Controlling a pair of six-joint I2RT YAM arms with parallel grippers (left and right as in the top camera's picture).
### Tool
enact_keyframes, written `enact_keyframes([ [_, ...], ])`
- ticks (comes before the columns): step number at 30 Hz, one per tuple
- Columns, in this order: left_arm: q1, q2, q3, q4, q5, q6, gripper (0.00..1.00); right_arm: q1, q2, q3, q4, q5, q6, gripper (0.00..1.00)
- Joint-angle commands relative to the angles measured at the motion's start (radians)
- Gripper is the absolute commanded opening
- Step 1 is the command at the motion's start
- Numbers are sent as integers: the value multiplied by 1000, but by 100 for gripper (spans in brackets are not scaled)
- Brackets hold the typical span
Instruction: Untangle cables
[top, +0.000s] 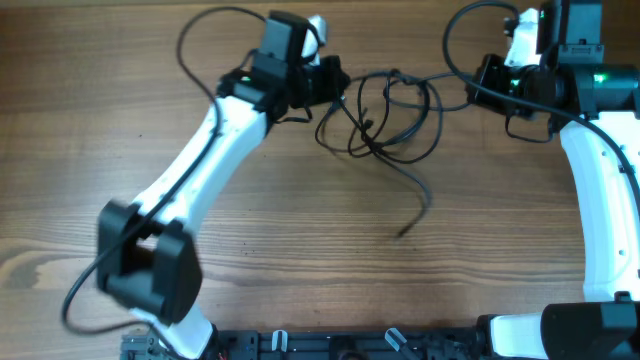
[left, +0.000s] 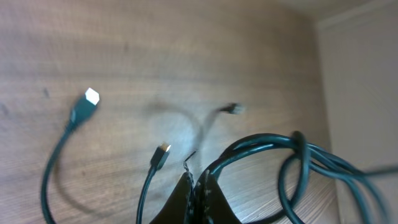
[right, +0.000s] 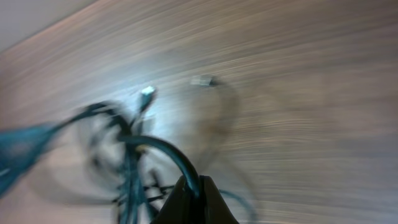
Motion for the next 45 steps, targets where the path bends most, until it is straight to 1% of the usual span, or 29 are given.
enact_keyframes([
  [1,52,-178,4,-3,-69,70,4,-12,21,5,1,306,116,4],
  [5,62,-302,4,-3,-70,143,4,-25,102,5,1,323,117,4],
  [8,86,-346,4,-8,-70,150,4,-41,158,5,11,301,95,4],
  [11,126,-356,4,-42,-70,150,4,-44,200,5,52,129,-51,4],
  [13,130,-350,4,-83,-70,151,4,-44,224,5,83,-26,-154,4],
  [15,130,-342,4,-120,-81,197,4,-44,237,5,104,-90,-216,5],
  [17,135,-341,4,-161,-164,225,4,-47,252,5,114,-65,-208,5],
  [18,145,-341,4,-182,-227,225,4,-55,261,5,114,-35,-175,5],
  [20,180,-341,4,-212,-301,225,4,-79,289,5,108,30,-95,5],
  [21,231,-341,4,-225,-337,226,4,-124,328,5,99,38,-33,4],
  [22,282,-341,4,-225,-343,249,4,-150,354,5,94,37,-8,4],
  [24,319,-341,4,-226,-343,251,4,-178,383,5,89,37,18,4],
  [27,344,-341,4,-240,-343,252,4,-207,417,5,87,2,11,4],
  [30,346,-341,4,-244,-343,278,4,-212,422,5,90,-2,-7,4],
  [34,348,-341,5,-225,-345,358,4,-213,422,5,93,2,-11,4],
  [36,364,-348,5,-202,-373,359,4,-216,422,5,92,29,-3,4],
  [39,426,-372,13,-183,-376,344,4,-227,424,5,81,89,40,4],
  [41,467,-390,13,-189,-375,344,4,-237,424,5,80,80,40,4],
  [43,479,-396,13,-199,-343,345,4,-237,424,5,81,49,36,4],
  [45,478,-395,13,-208,-246,345,4,-234,424,5,96,-61,-39,6],
])
